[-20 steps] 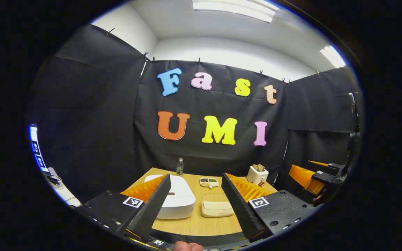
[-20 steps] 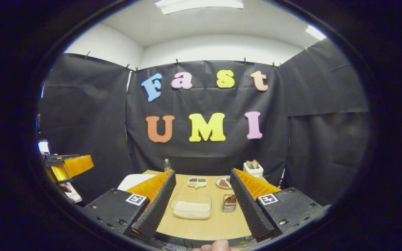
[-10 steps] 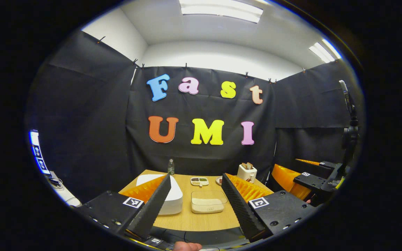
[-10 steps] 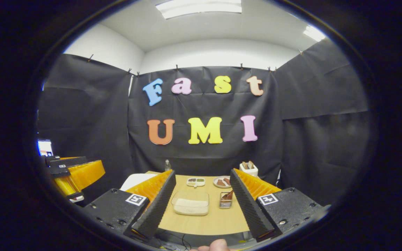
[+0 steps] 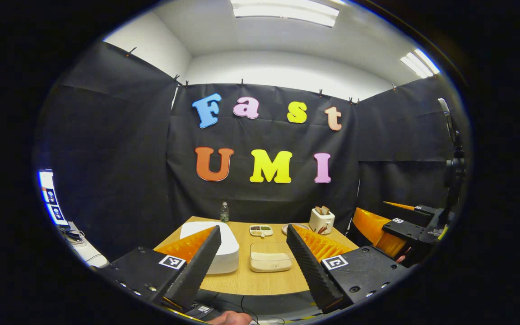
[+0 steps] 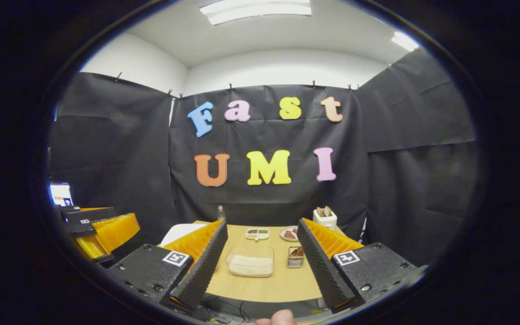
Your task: Close the left gripper, press the button to open the rice cooker; take a wooden spoon from the chopstick holder with the right hand, scoop a spoonful of rice and pour it into the rice cooker, then put the wooden spoon back into the chopstick holder.
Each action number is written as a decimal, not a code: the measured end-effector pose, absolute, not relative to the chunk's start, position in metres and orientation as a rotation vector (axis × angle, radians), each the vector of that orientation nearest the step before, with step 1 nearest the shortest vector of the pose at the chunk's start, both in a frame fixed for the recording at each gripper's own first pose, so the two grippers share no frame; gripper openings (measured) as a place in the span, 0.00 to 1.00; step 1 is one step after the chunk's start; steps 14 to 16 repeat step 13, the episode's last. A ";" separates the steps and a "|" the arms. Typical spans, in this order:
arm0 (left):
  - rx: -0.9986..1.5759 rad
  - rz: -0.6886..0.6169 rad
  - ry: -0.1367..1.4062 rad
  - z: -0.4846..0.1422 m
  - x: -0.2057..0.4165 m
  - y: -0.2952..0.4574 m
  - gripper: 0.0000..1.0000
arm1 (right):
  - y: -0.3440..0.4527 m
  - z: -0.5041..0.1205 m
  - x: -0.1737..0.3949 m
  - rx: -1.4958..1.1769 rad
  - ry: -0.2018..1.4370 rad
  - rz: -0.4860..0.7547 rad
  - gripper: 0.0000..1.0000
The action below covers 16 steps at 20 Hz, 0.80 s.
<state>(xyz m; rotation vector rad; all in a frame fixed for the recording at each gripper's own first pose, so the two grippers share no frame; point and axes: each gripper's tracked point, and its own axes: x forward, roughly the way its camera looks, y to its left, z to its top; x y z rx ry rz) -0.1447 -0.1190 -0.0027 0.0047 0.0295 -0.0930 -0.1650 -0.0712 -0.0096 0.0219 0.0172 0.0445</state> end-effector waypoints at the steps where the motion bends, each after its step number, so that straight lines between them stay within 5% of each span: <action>1: 0.003 -0.092 0.027 -0.002 -0.145 -0.119 0.94 | -0.071 -0.008 -0.165 0.021 0.016 0.045 1.00; 16: 0.014 -0.074 0.033 -0.006 -0.138 -0.107 0.94 | -0.054 -0.012 -0.153 0.026 0.023 0.068 1.00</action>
